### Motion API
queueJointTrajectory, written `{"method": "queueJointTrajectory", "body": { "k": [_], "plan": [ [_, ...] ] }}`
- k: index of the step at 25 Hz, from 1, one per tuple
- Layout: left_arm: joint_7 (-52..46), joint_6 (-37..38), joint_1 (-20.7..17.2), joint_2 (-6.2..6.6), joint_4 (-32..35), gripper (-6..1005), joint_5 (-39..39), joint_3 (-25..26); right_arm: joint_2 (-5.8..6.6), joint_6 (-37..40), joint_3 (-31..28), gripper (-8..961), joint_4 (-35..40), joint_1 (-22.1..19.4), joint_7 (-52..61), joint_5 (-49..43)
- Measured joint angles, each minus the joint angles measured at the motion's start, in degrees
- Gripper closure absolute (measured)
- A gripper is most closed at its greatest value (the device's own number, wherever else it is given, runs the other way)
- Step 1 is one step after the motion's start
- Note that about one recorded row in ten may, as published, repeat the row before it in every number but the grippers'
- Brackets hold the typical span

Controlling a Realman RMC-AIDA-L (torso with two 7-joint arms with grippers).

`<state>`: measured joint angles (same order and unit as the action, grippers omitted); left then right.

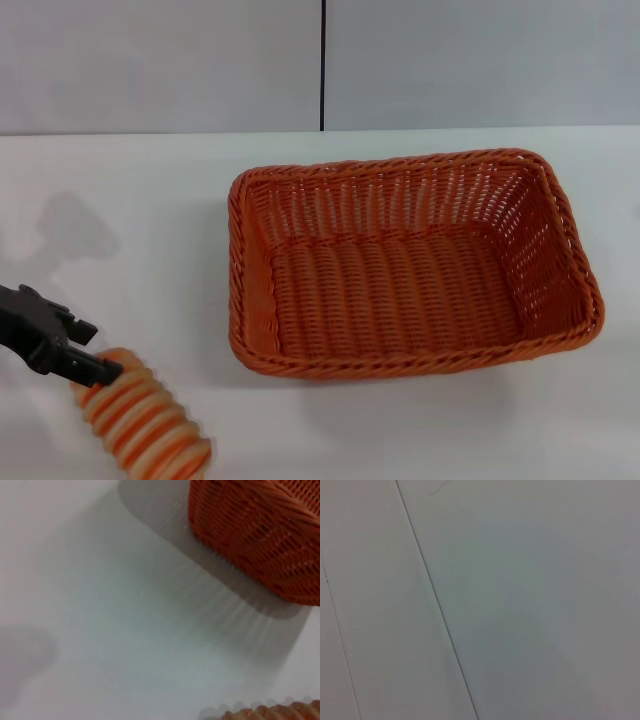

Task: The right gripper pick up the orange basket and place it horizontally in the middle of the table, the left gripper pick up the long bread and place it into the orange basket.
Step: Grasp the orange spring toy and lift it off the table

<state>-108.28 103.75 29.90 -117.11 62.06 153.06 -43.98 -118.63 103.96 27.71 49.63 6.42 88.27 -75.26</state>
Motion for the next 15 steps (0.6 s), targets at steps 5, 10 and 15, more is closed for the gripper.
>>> {"method": "queueJointTrajectory", "body": {
  "k": [5, 10, 15],
  "plan": [
    [-0.2, 0.2, 0.1, 0.10, 0.0, 288, 0.3, 0.0, -0.01, 0.1, -0.3, 423, -0.6, -0.2, 0.0, 0.0],
    [-0.4, 0.2, 0.8, -0.47, -0.4, 290, 3.0, -0.1, -0.04, 0.2, -0.7, 423, -0.6, -0.3, -0.1, 0.0],
    [-1.0, 0.8, 2.0, 0.28, -4.2, 322, 3.1, -0.1, -0.11, 0.2, -0.8, 423, -0.8, -0.3, -0.3, 0.1]
  ]
}}
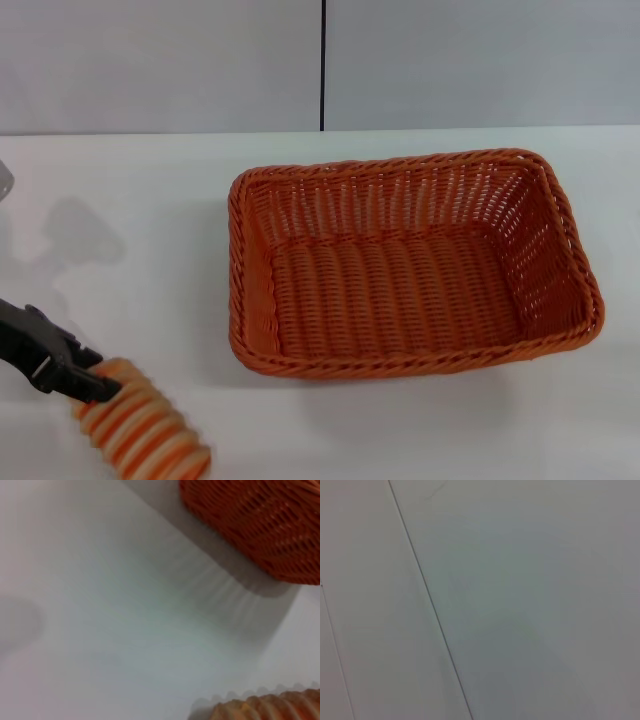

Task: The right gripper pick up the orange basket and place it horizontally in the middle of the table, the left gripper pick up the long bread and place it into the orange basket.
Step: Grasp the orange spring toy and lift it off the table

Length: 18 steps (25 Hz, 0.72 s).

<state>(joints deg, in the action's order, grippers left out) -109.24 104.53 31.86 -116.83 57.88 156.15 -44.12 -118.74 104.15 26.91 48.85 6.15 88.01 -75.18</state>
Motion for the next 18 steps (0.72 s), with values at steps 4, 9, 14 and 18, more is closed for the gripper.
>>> {"method": "queueJointTrajectory", "body": {
  "k": [4, 9, 14, 18],
  "plan": [
    [0.6, 1.3, 0.3, -0.02, -0.3, 444, 0.1, 0.0, 0.08, -0.1, -0.3, 423, -0.9, 0.1, -0.1, 0.1],
    [1.3, 2.3, 0.2, -0.76, 2.0, 543, -0.4, 0.3, 0.15, -0.1, -0.8, 423, -1.3, 0.4, -0.7, 0.0],
    [0.4, 2.9, 0.6, -1.11, 2.0, 622, -0.5, 0.0, 0.18, -0.1, -0.8, 423, -1.4, 0.4, -0.7, 0.0],
    [-0.1, 2.6, 0.8, -1.12, 2.7, 657, -0.5, 0.1, 0.19, -0.1, -0.8, 423, -1.7, 0.4, -0.8, -0.1]
  ]
}}
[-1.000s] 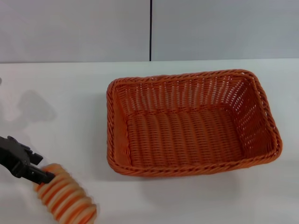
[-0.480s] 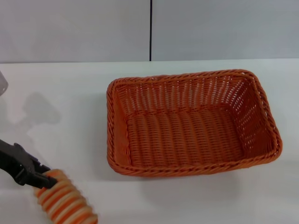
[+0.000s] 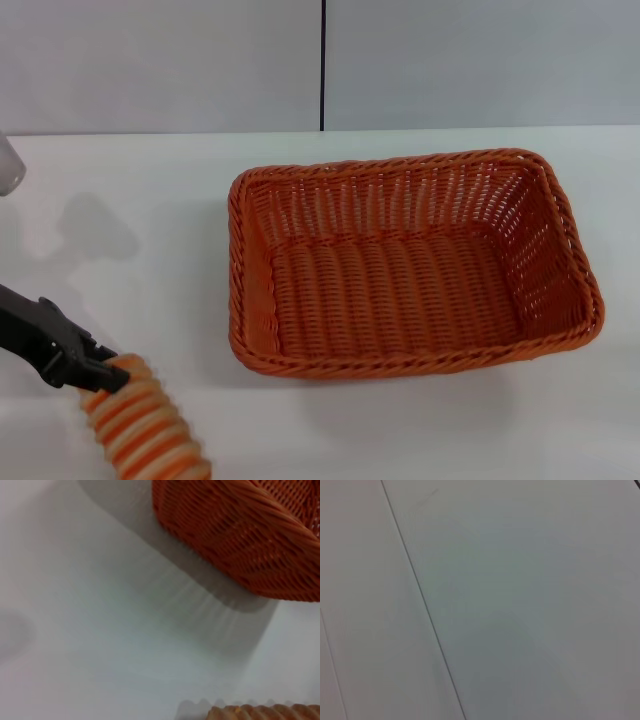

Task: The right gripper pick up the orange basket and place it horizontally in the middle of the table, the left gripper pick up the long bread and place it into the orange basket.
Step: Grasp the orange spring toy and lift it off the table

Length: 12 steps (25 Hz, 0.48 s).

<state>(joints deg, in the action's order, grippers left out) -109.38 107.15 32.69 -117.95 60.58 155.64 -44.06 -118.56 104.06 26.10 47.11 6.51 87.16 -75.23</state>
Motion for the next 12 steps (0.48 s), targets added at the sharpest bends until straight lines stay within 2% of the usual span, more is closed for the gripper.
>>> {"method": "queueJointTrajectory", "body": {
  "k": [12],
  "plan": [
    [-1.7, -2.2, 0.1, 0.14, 1.9, 757, -2.3, 1.0, 0.08, 0.0, -0.8, 423, -1.0, 0.2, -0.7, 0.0]
  ]
}}
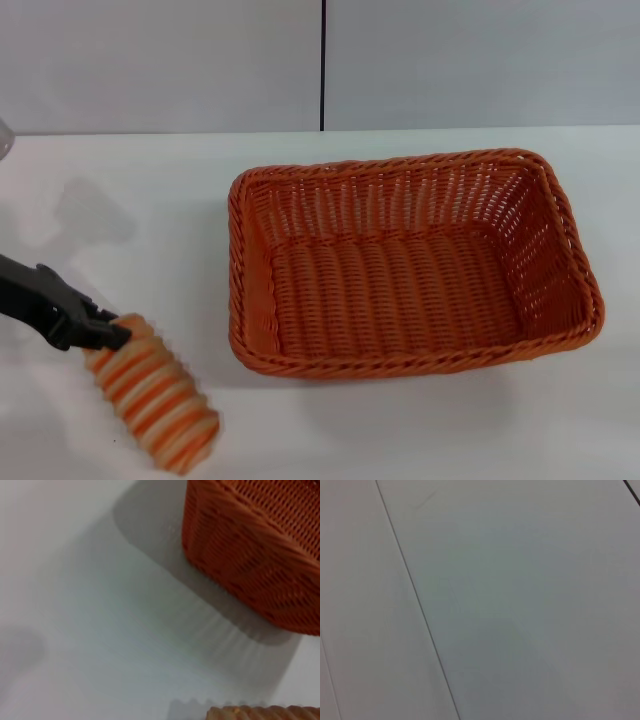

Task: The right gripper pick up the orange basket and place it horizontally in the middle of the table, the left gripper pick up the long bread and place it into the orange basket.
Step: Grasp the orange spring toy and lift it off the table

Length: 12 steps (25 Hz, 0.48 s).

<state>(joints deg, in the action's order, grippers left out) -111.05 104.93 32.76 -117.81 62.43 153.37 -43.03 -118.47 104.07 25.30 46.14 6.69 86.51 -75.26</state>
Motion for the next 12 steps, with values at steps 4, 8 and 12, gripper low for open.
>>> {"method": "queueJointTrajectory", "body": {
  "k": [4, 8, 12],
  "plan": [
    [0.1, -0.9, -0.1, -0.17, 3.3, 787, -0.9, -0.1, 0.00, 0.0, -0.1, 423, 0.0, 0.1, 0.0, 0.1],
    [-0.5, -1.2, 0.1, -0.11, 5.4, 819, -1.3, 0.1, 0.00, 0.5, -0.1, 422, 0.0, 0.3, 0.1, 0.3],
    [-1.2, -1.4, 1.5, 0.49, 7.8, 832, -1.2, 0.1, 0.00, 0.6, -0.1, 422, 0.0, 0.3, 0.1, 0.4]
  ]
}}
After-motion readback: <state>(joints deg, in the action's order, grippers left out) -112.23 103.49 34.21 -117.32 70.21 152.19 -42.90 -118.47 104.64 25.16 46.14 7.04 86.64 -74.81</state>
